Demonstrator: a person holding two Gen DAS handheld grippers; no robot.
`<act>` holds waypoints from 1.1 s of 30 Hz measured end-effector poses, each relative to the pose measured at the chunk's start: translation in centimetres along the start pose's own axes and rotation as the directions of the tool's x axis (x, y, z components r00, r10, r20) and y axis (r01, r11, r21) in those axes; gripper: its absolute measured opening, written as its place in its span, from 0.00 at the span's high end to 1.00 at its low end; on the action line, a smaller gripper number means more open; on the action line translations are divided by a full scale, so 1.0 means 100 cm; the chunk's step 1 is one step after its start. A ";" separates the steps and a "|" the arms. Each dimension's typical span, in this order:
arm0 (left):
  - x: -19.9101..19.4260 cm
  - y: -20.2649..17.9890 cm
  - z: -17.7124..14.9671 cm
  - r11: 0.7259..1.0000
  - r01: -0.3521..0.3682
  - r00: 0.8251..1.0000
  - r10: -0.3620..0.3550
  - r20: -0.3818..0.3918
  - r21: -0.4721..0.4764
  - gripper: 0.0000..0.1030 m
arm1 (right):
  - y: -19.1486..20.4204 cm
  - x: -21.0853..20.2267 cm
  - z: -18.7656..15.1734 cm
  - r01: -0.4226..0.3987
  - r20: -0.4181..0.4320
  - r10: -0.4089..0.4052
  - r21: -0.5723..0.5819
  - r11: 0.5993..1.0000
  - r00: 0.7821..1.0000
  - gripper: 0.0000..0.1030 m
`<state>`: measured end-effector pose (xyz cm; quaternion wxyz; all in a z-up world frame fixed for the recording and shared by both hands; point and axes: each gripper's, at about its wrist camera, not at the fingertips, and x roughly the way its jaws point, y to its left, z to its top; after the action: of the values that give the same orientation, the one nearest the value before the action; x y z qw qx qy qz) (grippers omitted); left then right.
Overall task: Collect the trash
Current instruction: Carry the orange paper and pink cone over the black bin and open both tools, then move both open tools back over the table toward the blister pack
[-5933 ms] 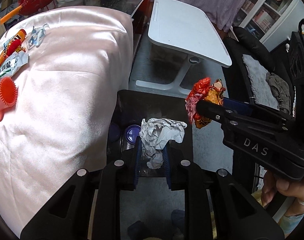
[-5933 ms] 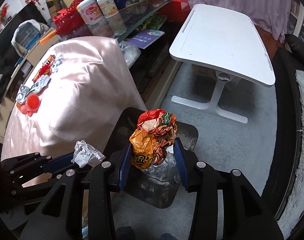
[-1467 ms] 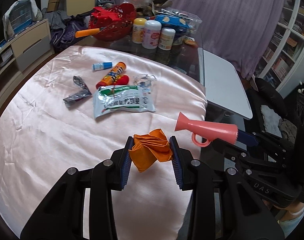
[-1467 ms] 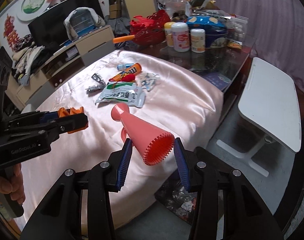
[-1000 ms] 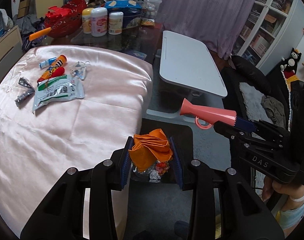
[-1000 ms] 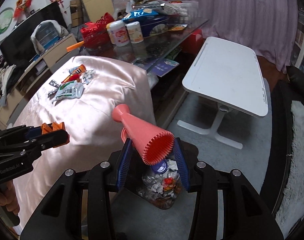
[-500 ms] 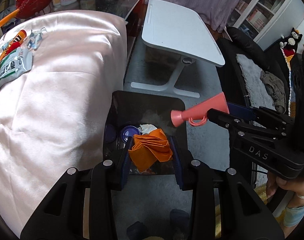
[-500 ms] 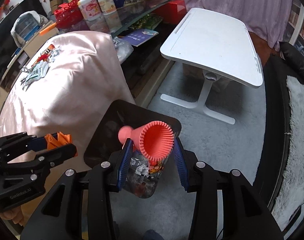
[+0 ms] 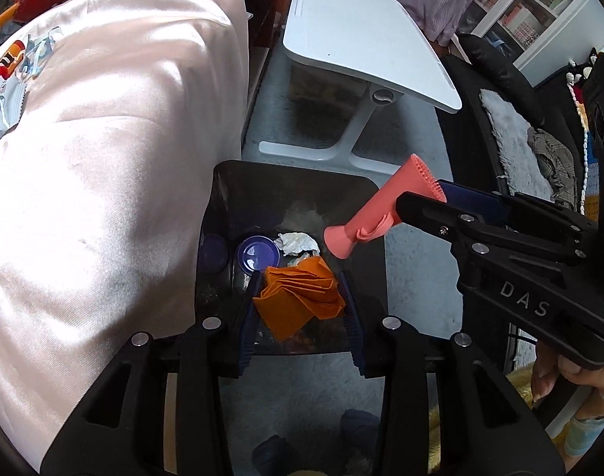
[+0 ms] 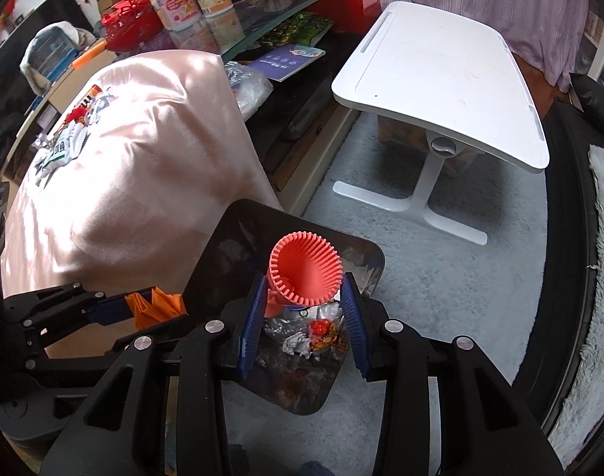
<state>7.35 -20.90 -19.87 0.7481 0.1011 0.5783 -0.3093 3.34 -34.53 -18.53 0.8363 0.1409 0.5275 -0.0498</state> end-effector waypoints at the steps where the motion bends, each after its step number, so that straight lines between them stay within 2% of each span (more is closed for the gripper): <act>1: 0.001 -0.001 0.001 1.000 -0.002 1.000 0.002 -0.003 0.001 0.62 | 0.000 0.001 0.001 0.001 -0.002 -0.001 0.003 1.000 1.000 0.62; 5: 0.001 -0.004 0.004 1.000 -0.009 1.000 0.009 -0.002 0.004 0.58 | -0.001 0.001 0.004 -0.007 0.001 0.007 0.015 1.000 1.000 0.61; 7: -0.002 -0.004 0.004 1.000 -0.011 1.000 0.011 0.002 0.001 0.56 | -0.002 0.000 0.005 -0.009 0.005 0.009 0.023 1.000 1.000 0.57; 10: -0.010 -0.004 0.004 1.000 -0.005 1.000 0.005 0.012 0.000 0.52 | -0.004 -0.003 0.007 -0.001 0.018 0.001 0.037 0.999 1.000 0.44; 14: -0.028 -0.009 0.003 1.000 -0.020 0.999 0.019 0.048 0.016 0.33 | -0.006 -0.014 0.010 0.016 0.048 -0.018 0.053 0.998 0.999 0.30; 18: -0.060 -0.009 0.002 1.000 -0.024 0.993 0.022 0.114 0.018 0.25 | -0.007 -0.033 0.014 0.037 0.096 -0.043 0.069 0.997 0.994 0.15; 26: -0.112 0.012 -0.008 0.997 -0.075 0.975 0.081 0.208 -0.034 0.15 | 0.008 -0.077 0.021 -0.024 0.213 0.012 0.054 0.998 0.977 0.10; 33: -0.145 0.058 -0.023 0.987 -0.102 0.958 0.131 0.254 -0.125 0.14 | 0.046 -0.083 0.028 -0.033 0.231 0.035 -0.010 0.999 0.972 0.10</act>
<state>6.85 -10.17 -8.28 0.8391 0.0517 0.4840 -0.2428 3.21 -31.53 -9.15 0.8932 0.1405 0.4243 -0.0497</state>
